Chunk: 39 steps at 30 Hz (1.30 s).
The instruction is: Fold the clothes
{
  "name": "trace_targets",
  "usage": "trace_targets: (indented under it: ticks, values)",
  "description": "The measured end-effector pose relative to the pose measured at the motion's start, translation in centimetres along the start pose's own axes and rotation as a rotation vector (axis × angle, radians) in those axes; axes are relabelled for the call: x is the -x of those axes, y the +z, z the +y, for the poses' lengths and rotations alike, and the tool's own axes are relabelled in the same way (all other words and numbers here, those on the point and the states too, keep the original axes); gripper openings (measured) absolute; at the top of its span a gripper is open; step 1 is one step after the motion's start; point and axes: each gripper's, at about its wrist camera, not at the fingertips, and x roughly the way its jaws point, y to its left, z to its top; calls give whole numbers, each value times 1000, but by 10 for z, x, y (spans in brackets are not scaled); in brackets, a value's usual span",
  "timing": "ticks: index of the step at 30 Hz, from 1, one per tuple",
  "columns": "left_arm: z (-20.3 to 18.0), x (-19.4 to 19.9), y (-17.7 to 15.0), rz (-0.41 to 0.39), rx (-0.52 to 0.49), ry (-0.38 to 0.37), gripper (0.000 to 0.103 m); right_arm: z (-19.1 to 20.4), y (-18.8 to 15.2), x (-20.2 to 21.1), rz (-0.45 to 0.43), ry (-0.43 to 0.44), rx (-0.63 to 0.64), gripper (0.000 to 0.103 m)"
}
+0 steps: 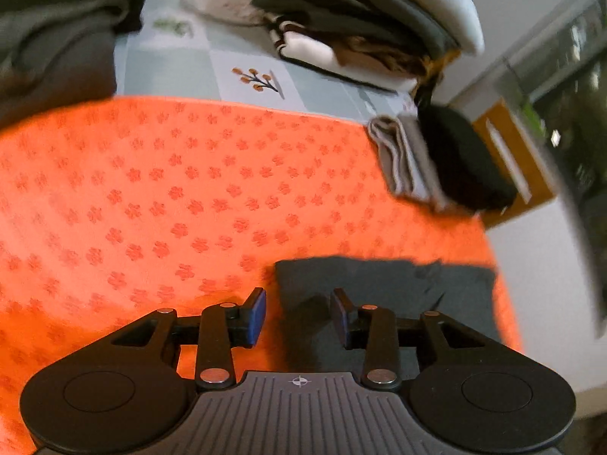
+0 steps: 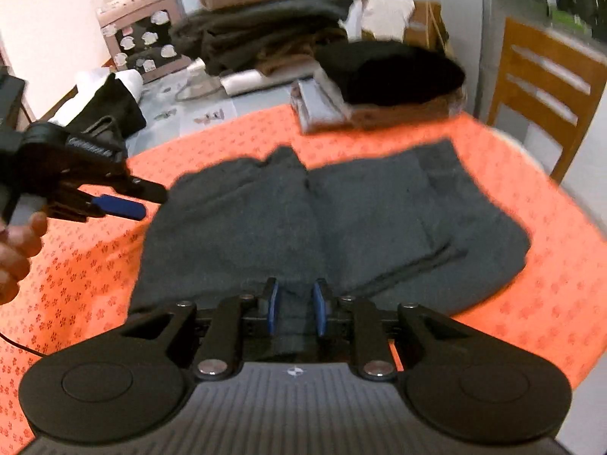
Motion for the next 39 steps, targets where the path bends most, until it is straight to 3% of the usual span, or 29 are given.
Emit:
trace_targets:
  ticks: [3, 7, 10, 16, 22, 25, 27, 29, 32, 39]
  values:
    - [1, -5, 3, 10, 16, -14, 40, 17, 4, 17, -36, 8, 68, 34]
    - [2, -11, 6, 22, 38, -33, 43, 52, 0, 26, -34, 63, 180, 38]
    - [2, -16, 8, 32, 55, -46, 43, 81, -7, 26, -18, 98, 280, 46]
    - [2, -25, 10, 49, 71, -62, 44, 124, -23, 18, 10, 104, 473, 50]
    - [-2, -28, 7, 18, 46, -41, 44, 131, -33, 6, 71, 66, 498, 51]
    - [-4, -29, 7, -1, 33, -15, 33, 136, -41, 4, 80, 49, 533, 52]
    - [-3, -30, 6, -6, 26, -4, 18, 137, -48, 1, 79, 30, 559, 46]
    - [-1, -31, 5, -10, 24, -5, 12, 137, -54, 2, 71, 15, 568, 29]
    - [1, -29, 5, -20, 19, -14, 10, 132, -52, 8, 53, 20, 547, 14]
    - [-22, -12, 11, -78, 35, 5, 9, 107, -30, 40, -33, 81, 410, 13]
